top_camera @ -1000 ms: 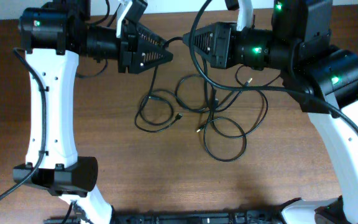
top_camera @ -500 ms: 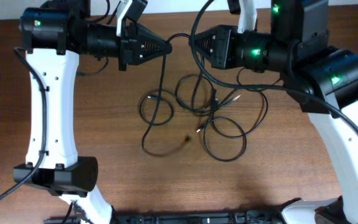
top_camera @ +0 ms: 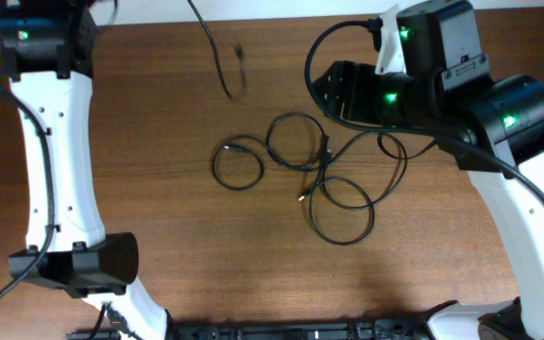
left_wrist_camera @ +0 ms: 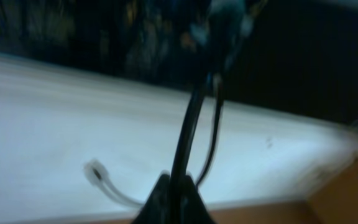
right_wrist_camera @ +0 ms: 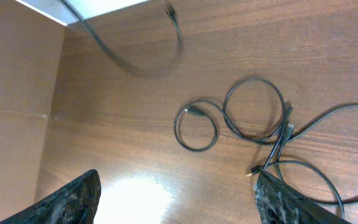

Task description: Untangle cables

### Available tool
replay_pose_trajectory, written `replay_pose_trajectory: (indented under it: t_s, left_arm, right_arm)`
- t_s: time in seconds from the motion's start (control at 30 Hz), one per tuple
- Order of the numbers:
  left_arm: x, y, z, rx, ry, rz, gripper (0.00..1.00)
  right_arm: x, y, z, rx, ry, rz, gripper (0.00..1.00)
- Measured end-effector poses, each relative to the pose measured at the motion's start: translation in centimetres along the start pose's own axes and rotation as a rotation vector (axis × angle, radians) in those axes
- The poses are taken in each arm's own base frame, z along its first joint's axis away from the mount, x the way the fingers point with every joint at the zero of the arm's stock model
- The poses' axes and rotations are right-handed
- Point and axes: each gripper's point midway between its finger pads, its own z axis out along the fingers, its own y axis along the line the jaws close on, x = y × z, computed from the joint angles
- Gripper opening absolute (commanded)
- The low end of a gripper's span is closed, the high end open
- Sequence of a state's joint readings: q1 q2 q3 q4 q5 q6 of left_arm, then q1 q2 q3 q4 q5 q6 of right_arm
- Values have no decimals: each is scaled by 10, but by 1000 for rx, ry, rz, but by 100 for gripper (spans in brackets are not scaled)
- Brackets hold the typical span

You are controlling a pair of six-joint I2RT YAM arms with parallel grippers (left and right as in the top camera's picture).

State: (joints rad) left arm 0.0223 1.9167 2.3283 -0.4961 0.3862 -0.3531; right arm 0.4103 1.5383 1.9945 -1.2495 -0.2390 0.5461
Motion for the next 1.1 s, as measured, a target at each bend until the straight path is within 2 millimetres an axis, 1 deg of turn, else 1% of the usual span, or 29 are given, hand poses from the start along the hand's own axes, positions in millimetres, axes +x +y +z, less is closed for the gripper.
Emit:
replay_pose_trajectory:
  t_s: [0.03, 0.07, 0.1, 0.13, 0.17, 0.23, 0.27, 0.3, 0.33, 0.37, 0.4, 0.43, 0.47, 0.5, 0.53, 0.57, 0.6, 0.63, 0.67, 0.7, 0.73, 0.77, 0.87, 0.9, 0.93, 1.0, 1.07, 1.1]
  left_arm:
    - [-10, 6, 2, -12, -47, 8, 0]
    - [-27, 16, 10, -18, -133, 32, 0]
    - [-27, 30, 17, -36, -150, 29, 0]
    - [-19, 49, 27, -62, -138, 13, 0]
    - [-5, 73, 38, -100, -114, -7, 0]
    - [26, 131, 55, -183, -61, -49, 0]
    - [35, 152, 58, -212, -48, -62, 0]
    - [46, 181, 59, -252, -32, -80, 0]
    - [57, 216, 57, -302, -17, -101, 0]
    - [69, 256, 51, -363, -5, -124, 0]
    - [78, 286, 43, -410, 5, -144, 0]
    - [94, 332, 26, -486, 29, -183, 0]
    - [104, 361, 10, -537, 48, -213, 0]
    - [118, 392, -13, -602, 79, -261, 5]
    - [128, 420, -33, -656, 96, -296, 7]
    - [133, 440, -50, -696, 100, -320, 13]
    - [142, 461, -72, -744, 112, -357, 50]
    - [144, 469, -81, -763, 115, -369, 67]
    - [146, 484, -101, -803, 110, -397, 79]
    - [145, 488, -107, -813, 107, -401, 93]
    - [145, 490, -110, -818, 109, -402, 90]
    - [147, 490, -111, -820, 117, -401, 91]
    - [158, 484, -107, -818, 162, -413, 88]
    - [168, 480, -106, -818, 200, -434, 86]
    - [177, 474, -103, -819, 232, -449, 79]
    - [198, 458, -93, -807, 320, -466, 82]
    - [225, 435, -82, -792, 432, -489, 77]
    - [237, 427, -78, -789, 475, -494, 77]
  right_arm:
    - [1, -1, 0, 6, 3, 0, 77]
    - [3, -3, 0, 12, 12, 4, 77]
    - [6, -5, 0, 21, 22, 7, 77]
    - [8, -6, 0, 26, 31, 7, 77]
    - [9, -7, 0, 30, 37, 8, 77]
    - [12, -8, 0, 36, 46, 10, 77]
    - [13, -9, 0, 40, 53, 11, 77]
    - [16, -11, -1, 46, 63, 14, 77]
    - [19, -13, -1, 54, 76, 18, 77]
    - [26, -17, -2, 71, 104, 25, 77]
    - [30, -19, -2, 79, 118, 30, 77]
    - [34, -21, -3, 90, 136, 34, 77]
    - [36, -22, -4, 95, 145, 37, 77]
    - [39, -24, -4, 102, 156, 40, 77]
    - [39, -24, -4, 102, 156, 40, 77]
    - [39, -24, -4, 102, 156, 40, 77]
    - [39, -24, -4, 102, 156, 40, 77]
    - [39, -24, -4, 102, 156, 40, 77]
    - [40, -24, -4, 103, 158, 40, 77]
    - [40, -25, -4, 105, 161, 41, 77]
    - [41, -25, -5, 107, 165, 42, 77]
    - [43, -26, -5, 112, 171, 44, 78]
    - [48, -28, -6, 122, 190, 49, 78]
    - [49, -29, -7, 126, 195, 50, 78]
    - [49, -29, -7, 126, 196, 51, 78]
    - [49, -29, -7, 126, 196, 51, 78]
    - [49, -29, -7, 126, 197, 50, 78]
    - [49, -29, -7, 126, 196, 51, 78]
